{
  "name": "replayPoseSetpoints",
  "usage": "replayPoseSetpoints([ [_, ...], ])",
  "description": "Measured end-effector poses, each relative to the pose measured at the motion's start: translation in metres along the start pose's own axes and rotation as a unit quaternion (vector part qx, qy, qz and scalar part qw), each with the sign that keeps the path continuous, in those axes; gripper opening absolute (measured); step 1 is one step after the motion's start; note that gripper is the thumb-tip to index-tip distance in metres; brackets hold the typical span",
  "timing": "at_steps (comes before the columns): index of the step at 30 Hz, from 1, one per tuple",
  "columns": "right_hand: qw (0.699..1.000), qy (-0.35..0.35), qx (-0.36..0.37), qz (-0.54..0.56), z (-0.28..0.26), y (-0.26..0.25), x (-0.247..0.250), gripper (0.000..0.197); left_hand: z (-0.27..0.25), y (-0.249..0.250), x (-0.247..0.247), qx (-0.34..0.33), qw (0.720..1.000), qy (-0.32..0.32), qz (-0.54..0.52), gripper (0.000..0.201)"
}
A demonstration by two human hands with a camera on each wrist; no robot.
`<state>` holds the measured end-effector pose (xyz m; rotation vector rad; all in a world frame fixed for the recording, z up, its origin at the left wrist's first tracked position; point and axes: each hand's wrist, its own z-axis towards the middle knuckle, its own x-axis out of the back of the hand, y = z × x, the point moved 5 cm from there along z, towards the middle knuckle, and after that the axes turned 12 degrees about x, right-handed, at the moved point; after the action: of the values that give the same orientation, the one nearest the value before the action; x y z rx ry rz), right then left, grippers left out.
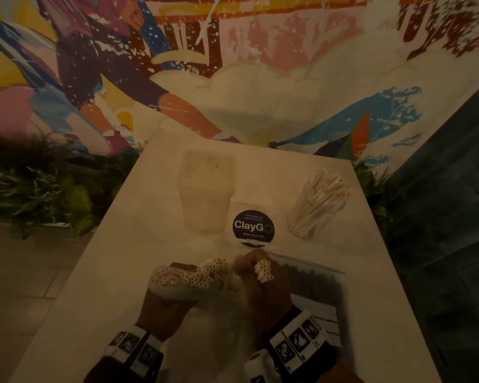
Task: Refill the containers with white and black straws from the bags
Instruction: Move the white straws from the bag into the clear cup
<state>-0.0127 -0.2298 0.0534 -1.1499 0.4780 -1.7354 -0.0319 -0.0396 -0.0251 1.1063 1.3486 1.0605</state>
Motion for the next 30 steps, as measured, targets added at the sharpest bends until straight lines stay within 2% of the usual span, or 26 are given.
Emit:
replayPoseSetpoints([
  [2,1.000,0.020,-0.012,0.021,0.002,-0.002,0.006,0.051,0.001,0.001,-0.003,-0.004,1.000,-0.009,-0.001,0.038],
  [5,0.998,0.057,-0.027,0.033,0.003,-0.006,0.014,0.040,0.001,0.002,-0.004,-0.012,1.000,-0.004,0.011,0.043],
  [7,0.995,0.079,-0.021,0.052,0.006,-0.012,0.020,0.032,0.001,0.006,-0.004,-0.021,0.999,-0.005,0.035,0.034],
  [13,0.985,0.118,-0.016,0.128,0.024,-0.025,0.039,0.027,0.001,0.009,-0.005,-0.027,0.998,-0.005,0.064,0.031],
  [18,0.967,0.164,-0.003,0.194,0.038,-0.037,0.059,0.035,0.002,0.007,-0.005,-0.024,0.999,-0.011,0.024,0.030],
  [22,0.933,0.201,-0.046,0.295,0.051,-0.034,0.073,0.040,0.002,0.001,-0.001,-0.016,0.999,-0.004,0.038,0.031],
  [25,0.916,0.229,-0.069,0.324,0.065,-0.030,0.092,0.042,0.001,0.000,0.000,-0.001,0.998,0.001,0.058,0.036],
  [28,0.916,0.235,-0.040,0.322,0.085,-0.029,0.117,0.047,0.001,0.002,-0.002,-0.004,0.998,-0.001,0.069,0.034],
  [30,0.924,0.260,-0.010,0.281,0.098,-0.031,0.135,0.053,0.001,0.001,-0.002,0.000,0.997,0.003,0.079,0.039],
])
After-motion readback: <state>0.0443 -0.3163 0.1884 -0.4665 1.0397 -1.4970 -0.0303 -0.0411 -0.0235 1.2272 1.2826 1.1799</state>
